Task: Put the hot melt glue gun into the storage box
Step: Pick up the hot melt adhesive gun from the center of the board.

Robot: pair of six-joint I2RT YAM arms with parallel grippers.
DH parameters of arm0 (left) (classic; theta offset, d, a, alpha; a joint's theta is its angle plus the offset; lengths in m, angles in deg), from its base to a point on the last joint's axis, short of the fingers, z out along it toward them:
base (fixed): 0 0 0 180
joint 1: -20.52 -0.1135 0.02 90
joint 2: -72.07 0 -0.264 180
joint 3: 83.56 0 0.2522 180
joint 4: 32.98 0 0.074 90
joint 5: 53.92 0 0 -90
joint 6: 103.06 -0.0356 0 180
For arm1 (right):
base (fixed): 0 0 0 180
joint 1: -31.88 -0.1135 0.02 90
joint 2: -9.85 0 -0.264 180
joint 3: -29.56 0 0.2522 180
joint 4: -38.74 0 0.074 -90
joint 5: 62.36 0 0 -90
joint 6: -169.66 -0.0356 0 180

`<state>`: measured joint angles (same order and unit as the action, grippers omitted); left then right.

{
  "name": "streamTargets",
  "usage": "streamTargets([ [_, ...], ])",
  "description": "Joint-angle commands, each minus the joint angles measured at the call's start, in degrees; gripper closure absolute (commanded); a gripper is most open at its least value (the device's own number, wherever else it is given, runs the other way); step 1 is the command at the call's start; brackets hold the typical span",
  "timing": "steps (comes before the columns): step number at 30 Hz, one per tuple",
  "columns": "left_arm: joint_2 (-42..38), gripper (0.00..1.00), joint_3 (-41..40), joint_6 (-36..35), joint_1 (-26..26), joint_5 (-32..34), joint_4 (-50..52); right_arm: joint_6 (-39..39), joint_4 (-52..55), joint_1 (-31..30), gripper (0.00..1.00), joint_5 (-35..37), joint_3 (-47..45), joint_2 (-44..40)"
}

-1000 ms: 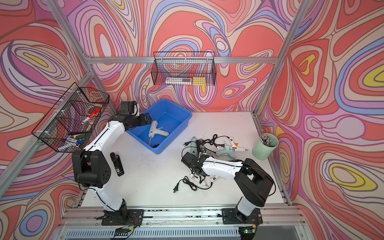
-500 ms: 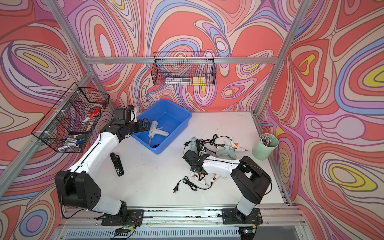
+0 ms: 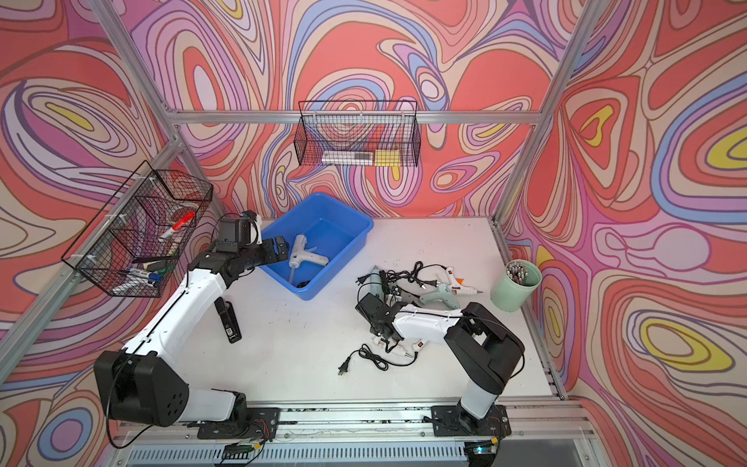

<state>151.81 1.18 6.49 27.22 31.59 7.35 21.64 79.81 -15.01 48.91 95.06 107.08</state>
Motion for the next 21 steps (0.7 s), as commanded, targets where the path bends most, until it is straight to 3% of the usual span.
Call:
streamTargets([
  [1,-2.71,0.01,-2.13,0.53,0.94,-1.84,-1.1,0.51,-0.64,0.31,1.0,-0.46,0.15,-0.04],
  [6,-6.17,0.01,-6.36,-0.52,2.78,-7.0,-2.29,2.21,1.14,0.34,1.0,-0.94,0.79,-8.05],
  [11,-9.6,0.01,-12.2,1.82,5.52,-17.01,-8.66,4.69,1.5,0.31,1.0,-0.9,2.33,-15.85],
  [21,-10.49,0.01,-18.97,4.54,15.8,-28.63,-17.43,8.58,-3.61,0.31,1.0,-0.25,8.63,-18.82],
])
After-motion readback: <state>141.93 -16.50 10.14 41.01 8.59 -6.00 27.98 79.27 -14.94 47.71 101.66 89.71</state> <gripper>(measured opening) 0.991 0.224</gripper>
